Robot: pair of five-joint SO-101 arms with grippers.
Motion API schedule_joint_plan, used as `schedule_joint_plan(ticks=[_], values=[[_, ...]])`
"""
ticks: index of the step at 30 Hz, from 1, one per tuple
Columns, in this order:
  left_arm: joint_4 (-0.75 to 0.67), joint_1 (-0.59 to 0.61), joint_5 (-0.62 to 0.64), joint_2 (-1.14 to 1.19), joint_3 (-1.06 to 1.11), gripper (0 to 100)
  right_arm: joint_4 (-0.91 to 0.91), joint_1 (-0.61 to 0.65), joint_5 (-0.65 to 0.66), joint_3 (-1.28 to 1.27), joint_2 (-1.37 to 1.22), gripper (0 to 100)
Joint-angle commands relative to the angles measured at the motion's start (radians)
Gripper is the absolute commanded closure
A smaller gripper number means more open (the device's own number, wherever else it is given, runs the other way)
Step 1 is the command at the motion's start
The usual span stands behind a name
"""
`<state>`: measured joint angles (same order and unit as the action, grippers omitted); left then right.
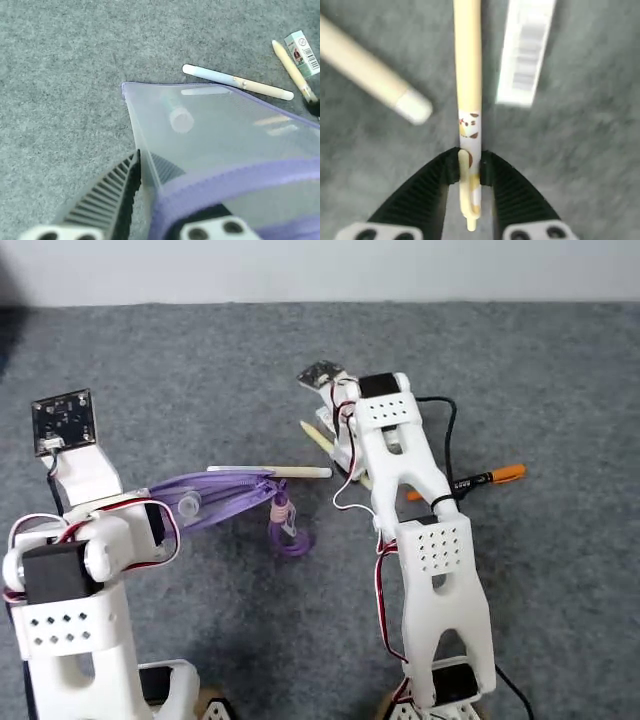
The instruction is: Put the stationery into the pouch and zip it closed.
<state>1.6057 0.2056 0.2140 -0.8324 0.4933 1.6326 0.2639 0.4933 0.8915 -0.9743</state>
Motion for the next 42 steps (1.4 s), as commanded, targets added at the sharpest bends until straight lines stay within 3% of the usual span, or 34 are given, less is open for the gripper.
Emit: schedule_joint_plan(ticks=[1, 6, 13, 21, 32, 38, 42], values=[[-0.023, 0.006, 0.008, 0.000, -0.005, 99, 0.162, 0.012, 0.003, 0.089, 0.015, 99.0], [-0.023, 0.006, 0.008, 0.000, -0.005, 99, 0.166, -0.007, -0.040, 0.063, 0.068, 99.1], [-0.023, 0.006, 0.008, 0.000, -0.005, 99, 0.165, -0.008, -0.023, -0.210, 0.206, 98.6], [-0.023, 0.002, 0.008, 0.000, -0.005, 99, 0.104, 0.022, -0.026, -0.230, 0.245, 77.0], [-0.023, 0.002, 0.008, 0.000, -0.005, 99, -0.137, 0.087, -0.023, -0.195, 0.150, 78.9], [-0.023, 0.002, 0.008, 0.002, -0.005, 99, -0.165, 0.087, -0.020, -0.195, 0.090, 79.0], [-0.023, 0.002, 0.008, 0.002, -0.005, 99, -0.156, 0.081, -0.021, -0.195, 0.077, 91.2]])
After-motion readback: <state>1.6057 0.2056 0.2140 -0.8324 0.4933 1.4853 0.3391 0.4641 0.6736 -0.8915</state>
